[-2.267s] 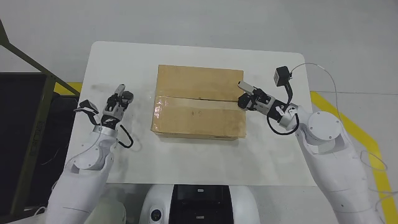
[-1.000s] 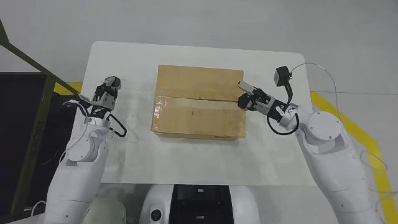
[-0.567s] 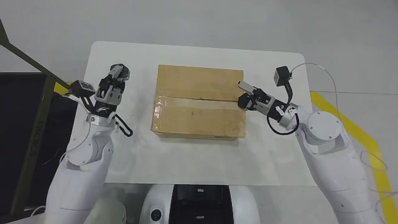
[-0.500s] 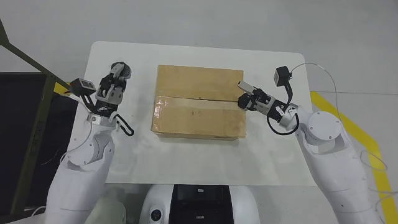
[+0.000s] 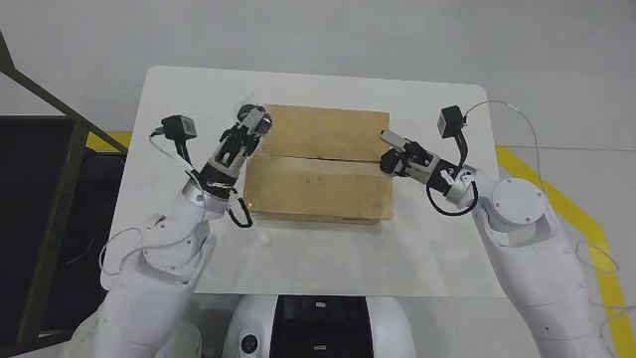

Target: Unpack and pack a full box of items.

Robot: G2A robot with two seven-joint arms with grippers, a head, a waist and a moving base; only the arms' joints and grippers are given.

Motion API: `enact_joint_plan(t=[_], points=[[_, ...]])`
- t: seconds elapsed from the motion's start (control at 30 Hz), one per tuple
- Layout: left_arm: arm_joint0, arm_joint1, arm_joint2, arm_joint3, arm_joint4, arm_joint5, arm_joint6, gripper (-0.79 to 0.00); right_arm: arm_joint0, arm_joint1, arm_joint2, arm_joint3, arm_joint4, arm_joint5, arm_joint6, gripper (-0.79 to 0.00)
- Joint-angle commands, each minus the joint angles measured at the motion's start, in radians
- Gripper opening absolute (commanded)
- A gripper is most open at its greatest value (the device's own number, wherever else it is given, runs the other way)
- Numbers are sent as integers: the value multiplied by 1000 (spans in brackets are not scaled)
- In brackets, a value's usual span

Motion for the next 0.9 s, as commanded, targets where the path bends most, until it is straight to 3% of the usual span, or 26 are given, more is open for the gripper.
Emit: enact_joint_plan(t=[0.0, 0.13, 0.3, 0.73, 0.77, 0.87], points=[[-1, -3, 35, -3, 69, -4, 7, -785, 0, 0, 0, 0, 0, 0, 0, 0], [-7, -7, 81, 5, 166, -2, 11, -727, 0, 0, 0, 0, 0, 0, 0, 0], [-19, -10, 111, 20, 247, 2, 2, -782, 0, 0, 0, 0, 0, 0, 0, 0], [-41, -17, 182, 41, 385, 36, -48, -785, 0, 0, 0, 0, 0, 0, 0, 0], [-45, -17, 188, 43, 394, 44, -50, -751, 0, 0, 0, 0, 0, 0, 0, 0], [-57, -20, 205, 48, 425, 64, -55, -554, 0, 0, 0, 0, 0, 0, 0, 0]])
